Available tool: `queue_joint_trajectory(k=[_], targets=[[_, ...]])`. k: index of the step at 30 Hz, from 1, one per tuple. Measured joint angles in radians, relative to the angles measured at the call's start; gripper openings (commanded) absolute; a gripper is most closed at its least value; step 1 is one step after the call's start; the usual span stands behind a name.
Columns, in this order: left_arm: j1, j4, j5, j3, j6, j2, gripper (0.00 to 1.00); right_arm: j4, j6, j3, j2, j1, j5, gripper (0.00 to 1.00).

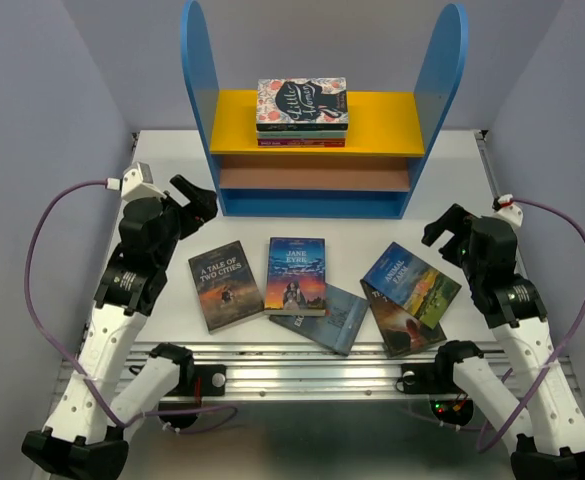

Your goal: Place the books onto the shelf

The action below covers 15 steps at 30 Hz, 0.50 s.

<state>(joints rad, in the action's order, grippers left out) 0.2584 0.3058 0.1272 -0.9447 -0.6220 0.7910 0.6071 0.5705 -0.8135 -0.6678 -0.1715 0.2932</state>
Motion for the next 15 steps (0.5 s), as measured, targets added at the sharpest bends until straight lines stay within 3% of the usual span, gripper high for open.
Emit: queue_joint_trajectory(k=[7,11,15], targets=[[0.0,-0.008,-0.058,0.017,-0.008,0.015,0.99,-0.001,0.002,0.0,0.0,0.0,-0.102,1.0],[0.0,-0.061,-0.178,0.115,-0.016,0.072,0.99,-0.109,0.006,0.086,-0.013,0.0,-0.296,1.0],[0.026,-0.131,-0.282,0.25,-0.037,0.161,0.99,-0.222,0.014,0.174,-0.16,0.0,-0.513,1.0]])
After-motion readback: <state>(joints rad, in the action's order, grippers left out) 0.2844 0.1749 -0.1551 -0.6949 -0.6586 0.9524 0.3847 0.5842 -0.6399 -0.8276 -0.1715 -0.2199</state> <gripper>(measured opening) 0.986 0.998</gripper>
